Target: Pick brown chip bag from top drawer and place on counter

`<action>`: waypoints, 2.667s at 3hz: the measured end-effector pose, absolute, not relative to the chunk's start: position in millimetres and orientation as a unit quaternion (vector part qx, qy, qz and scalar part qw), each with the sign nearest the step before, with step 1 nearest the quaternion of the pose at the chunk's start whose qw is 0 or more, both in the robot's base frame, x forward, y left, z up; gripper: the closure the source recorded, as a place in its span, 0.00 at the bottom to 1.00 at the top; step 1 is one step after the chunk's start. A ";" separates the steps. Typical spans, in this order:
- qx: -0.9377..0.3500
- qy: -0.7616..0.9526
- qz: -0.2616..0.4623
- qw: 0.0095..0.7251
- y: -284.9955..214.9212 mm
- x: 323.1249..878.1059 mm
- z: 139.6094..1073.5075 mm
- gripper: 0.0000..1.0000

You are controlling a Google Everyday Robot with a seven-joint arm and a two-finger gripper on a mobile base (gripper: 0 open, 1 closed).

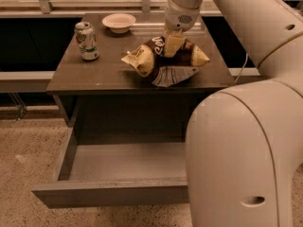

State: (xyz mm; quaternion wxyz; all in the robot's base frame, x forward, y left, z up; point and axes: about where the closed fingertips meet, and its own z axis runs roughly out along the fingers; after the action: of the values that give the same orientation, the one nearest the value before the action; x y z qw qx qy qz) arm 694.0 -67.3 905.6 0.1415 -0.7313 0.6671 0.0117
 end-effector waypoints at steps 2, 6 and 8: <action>-0.719 0.662 -0.031 0.209 -80.0 735.4 922.6 1.00; -0.711 0.659 -0.019 0.243 -74.5 748.1 919.0 0.15; -0.717 0.595 0.087 0.352 -69.6 743.2 928.0 0.00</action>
Offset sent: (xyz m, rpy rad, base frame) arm 0.0650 -0.0322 0.0392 0.0929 -0.2625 -0.0511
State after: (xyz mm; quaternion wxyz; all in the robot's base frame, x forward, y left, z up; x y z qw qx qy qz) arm 743.2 -69.6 928.0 0.3518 -0.7175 0.5949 0.0870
